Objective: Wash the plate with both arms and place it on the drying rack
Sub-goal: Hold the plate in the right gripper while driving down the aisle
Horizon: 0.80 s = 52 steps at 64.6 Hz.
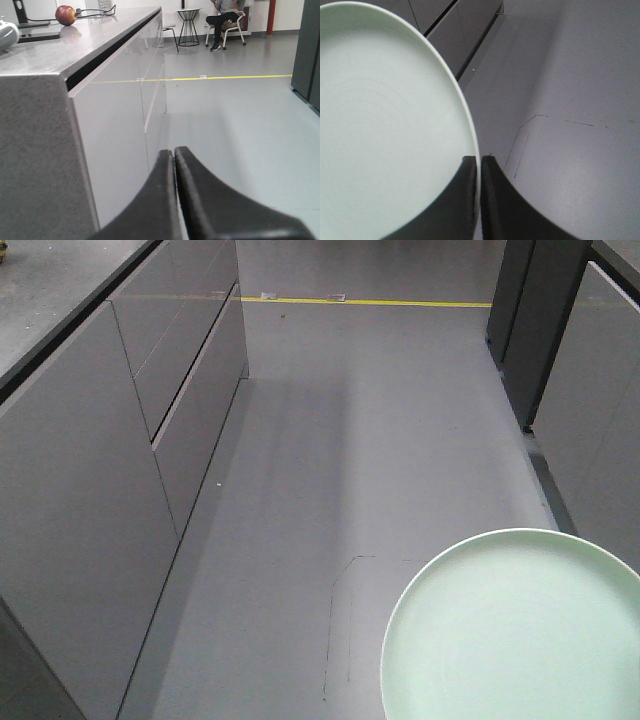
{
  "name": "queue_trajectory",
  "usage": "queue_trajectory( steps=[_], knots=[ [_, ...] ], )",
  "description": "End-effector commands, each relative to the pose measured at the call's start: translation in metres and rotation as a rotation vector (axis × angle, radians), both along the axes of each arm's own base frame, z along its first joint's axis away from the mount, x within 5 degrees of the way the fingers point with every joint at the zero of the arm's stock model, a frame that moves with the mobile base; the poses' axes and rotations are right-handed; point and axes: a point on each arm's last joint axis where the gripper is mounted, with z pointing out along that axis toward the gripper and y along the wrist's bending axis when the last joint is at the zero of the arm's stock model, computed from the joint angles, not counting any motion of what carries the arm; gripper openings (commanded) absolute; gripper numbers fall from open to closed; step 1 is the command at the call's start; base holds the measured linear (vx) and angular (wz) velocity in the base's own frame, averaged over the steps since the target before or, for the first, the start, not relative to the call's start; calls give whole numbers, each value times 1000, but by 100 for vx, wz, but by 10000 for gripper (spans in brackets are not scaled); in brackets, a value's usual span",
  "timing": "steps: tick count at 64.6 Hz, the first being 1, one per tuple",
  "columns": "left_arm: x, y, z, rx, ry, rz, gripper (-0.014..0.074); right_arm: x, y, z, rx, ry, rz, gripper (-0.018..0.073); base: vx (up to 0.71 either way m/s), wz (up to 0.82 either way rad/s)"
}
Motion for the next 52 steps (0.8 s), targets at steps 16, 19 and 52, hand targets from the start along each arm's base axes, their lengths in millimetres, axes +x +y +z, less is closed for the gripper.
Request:
queue_trajectory(
  steps=[16,19,52],
  knots=[
    [-2,-1,18,-3,-123,-5,-6,4,0,13,32,-86,-19,-1,20,-7],
    [-2,-1,18,-3,-123,-5,-6,4,0,13,32,-86,-19,-1,20,-7],
    [-2,-1,18,-3,-123,-5,-6,4,0,13,32,-86,-19,-1,21,-4]
  ],
)
